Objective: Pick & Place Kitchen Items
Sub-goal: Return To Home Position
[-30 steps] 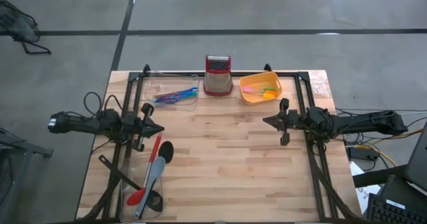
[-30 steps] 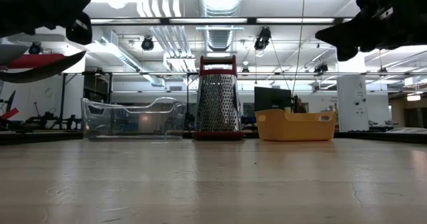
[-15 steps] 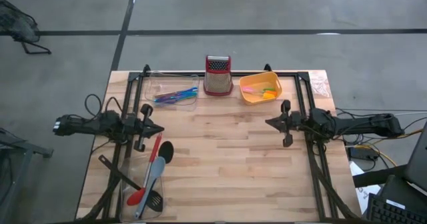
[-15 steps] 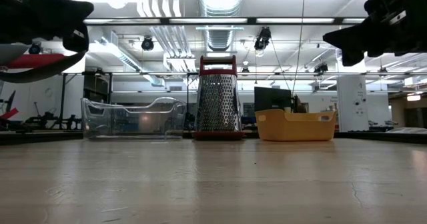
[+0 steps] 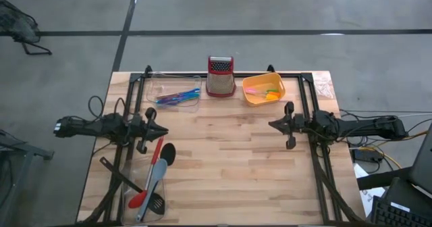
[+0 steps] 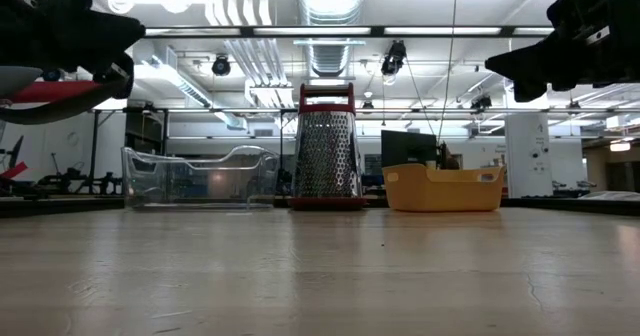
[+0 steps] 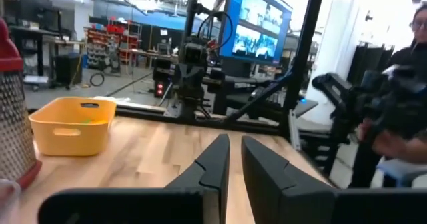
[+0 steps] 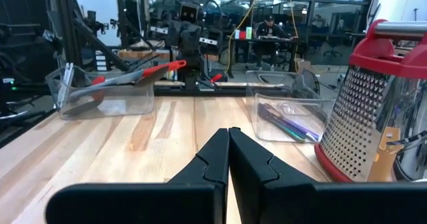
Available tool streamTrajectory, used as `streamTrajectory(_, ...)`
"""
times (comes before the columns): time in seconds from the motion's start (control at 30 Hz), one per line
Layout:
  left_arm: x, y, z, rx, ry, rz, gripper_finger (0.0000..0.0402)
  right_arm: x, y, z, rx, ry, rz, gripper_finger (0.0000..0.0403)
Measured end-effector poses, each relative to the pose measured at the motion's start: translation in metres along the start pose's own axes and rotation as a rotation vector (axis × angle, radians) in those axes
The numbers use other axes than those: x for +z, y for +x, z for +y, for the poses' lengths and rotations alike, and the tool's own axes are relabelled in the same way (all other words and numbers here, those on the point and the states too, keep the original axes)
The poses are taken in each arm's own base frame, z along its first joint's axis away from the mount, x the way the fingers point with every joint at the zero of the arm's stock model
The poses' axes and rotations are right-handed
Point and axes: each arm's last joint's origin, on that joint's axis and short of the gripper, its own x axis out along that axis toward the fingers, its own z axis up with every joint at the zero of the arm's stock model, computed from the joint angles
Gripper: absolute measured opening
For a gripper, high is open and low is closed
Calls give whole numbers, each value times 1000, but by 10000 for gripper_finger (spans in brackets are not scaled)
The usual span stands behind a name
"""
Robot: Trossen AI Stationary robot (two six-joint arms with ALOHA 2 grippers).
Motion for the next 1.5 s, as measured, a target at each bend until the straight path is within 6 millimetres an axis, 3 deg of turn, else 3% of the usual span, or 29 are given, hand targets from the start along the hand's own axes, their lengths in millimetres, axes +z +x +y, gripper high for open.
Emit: streamTrajectory(1.5, -1, 0, 0, 1, -41, 10, 51, -1, 0, 0, 0, 2, 10, 9)
